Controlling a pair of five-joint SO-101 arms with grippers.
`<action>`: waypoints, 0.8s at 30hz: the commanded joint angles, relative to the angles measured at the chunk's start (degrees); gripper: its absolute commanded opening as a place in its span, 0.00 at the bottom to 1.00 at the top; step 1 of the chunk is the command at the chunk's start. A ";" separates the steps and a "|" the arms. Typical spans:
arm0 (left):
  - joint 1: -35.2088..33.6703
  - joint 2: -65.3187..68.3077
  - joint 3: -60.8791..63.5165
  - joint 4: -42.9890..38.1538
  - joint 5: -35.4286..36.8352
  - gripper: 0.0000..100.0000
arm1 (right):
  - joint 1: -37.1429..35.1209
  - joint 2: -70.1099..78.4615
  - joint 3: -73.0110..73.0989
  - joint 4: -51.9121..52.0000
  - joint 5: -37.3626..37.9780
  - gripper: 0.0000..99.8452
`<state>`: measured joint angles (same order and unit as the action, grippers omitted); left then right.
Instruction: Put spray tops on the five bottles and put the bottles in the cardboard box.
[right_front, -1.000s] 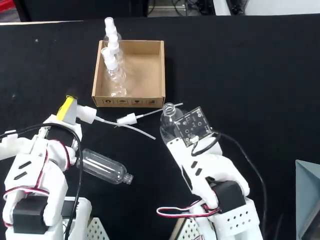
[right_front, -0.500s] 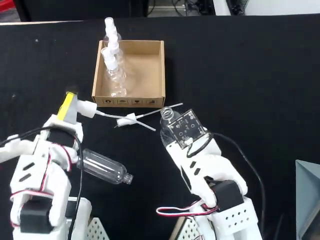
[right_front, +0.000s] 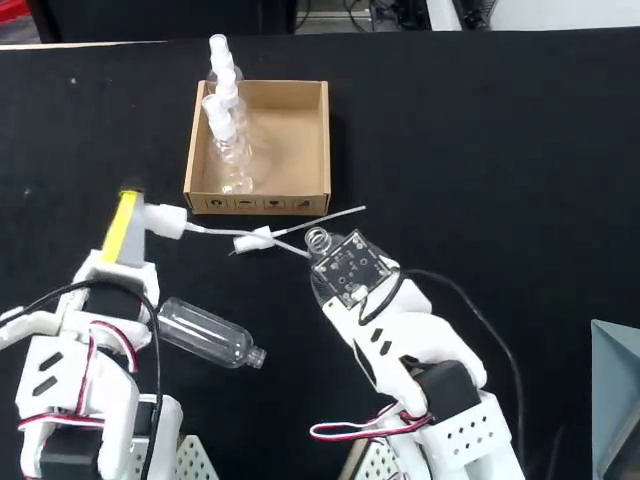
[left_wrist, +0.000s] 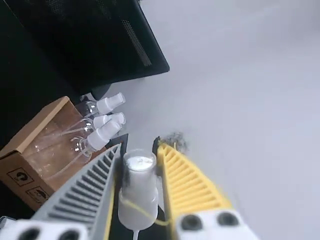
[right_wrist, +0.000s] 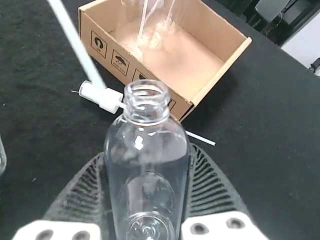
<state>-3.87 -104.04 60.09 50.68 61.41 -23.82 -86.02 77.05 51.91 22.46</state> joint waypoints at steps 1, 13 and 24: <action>-4.62 -0.35 -0.75 -1.32 1.67 0.03 | -1.14 -1.10 -0.57 -1.23 0.53 0.01; -5.67 -0.44 -0.66 -1.32 2.81 0.03 | -1.14 -1.10 -0.48 -1.32 5.36 0.01; -3.65 -0.35 0.31 -1.14 2.55 0.03 | -1.14 -1.10 -0.48 -1.49 6.95 0.01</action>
<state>-9.23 -104.22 60.97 50.68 63.96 -23.82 -86.02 77.05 51.91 28.79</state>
